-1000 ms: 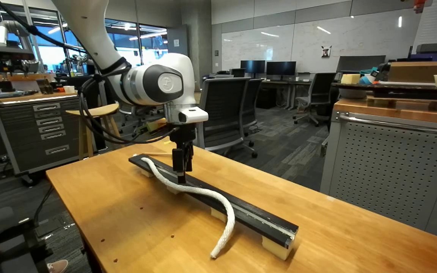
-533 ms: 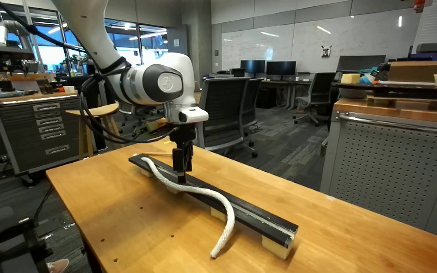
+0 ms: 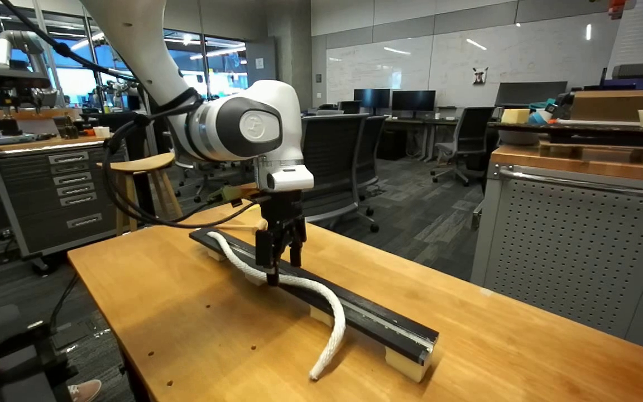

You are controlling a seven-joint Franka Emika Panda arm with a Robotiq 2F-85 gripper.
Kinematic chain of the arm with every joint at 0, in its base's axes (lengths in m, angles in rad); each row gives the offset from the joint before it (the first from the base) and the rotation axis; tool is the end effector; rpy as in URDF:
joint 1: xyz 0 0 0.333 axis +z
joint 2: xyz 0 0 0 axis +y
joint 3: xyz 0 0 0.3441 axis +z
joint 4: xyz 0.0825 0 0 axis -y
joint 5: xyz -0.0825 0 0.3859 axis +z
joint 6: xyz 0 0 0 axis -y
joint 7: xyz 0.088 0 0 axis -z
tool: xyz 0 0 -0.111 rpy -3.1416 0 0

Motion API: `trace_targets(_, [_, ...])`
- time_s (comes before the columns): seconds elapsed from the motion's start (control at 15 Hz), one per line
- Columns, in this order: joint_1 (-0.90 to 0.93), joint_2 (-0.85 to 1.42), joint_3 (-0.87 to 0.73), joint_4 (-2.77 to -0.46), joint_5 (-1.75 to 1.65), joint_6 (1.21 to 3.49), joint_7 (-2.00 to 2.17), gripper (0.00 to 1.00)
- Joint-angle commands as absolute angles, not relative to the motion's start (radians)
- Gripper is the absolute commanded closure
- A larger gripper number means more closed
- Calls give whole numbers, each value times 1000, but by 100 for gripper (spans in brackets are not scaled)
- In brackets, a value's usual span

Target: Align the rope with the black object.

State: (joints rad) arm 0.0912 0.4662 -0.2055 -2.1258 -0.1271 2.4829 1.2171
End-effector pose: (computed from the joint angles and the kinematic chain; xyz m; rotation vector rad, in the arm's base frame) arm 0.5732 -0.0652 0.2028 2.4235 -1.6758 -0.0022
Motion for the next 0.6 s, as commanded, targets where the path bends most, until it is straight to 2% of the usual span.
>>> trace_targets(0.0, [67,427,-243,-2201,-85,2519,1320,0])
trace_targets(0.53, [-45,422,-262,-2258,116,2563,1417,0])
